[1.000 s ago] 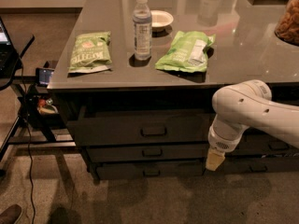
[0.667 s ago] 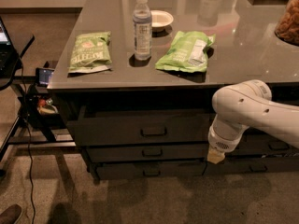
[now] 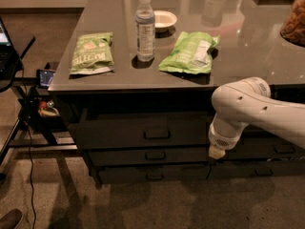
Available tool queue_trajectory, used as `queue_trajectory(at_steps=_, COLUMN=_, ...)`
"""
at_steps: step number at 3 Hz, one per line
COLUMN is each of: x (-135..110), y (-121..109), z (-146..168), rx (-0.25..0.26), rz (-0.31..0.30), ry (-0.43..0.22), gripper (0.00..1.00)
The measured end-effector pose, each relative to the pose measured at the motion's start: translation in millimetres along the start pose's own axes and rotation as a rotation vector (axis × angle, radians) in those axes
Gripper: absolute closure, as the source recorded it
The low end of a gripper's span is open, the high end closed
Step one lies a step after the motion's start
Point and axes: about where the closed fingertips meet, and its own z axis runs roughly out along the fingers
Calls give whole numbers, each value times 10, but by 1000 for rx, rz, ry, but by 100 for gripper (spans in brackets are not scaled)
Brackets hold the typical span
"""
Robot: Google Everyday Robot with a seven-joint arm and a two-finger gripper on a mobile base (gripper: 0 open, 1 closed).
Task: Close top drawer
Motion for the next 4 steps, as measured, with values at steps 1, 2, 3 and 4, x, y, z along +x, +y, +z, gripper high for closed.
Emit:
queue_trajectory(at_steps=1, x=-31, y=-278, z=30, rx=50, rz=23, ry=-18, gripper=100)
queue_trajectory(at_steps=2, x=15, y=-516, z=104, rx=87, rz=41, ry=-30, gripper=100)
queue_trajectory(at_steps=3, x=34, y=-676, z=160, rx=109, rz=53, ry=-34, gripper=100)
queue_trajectory(at_steps=4, x=-20, y=-793, z=178, rx=125, rz=55, ry=-35, gripper=100)
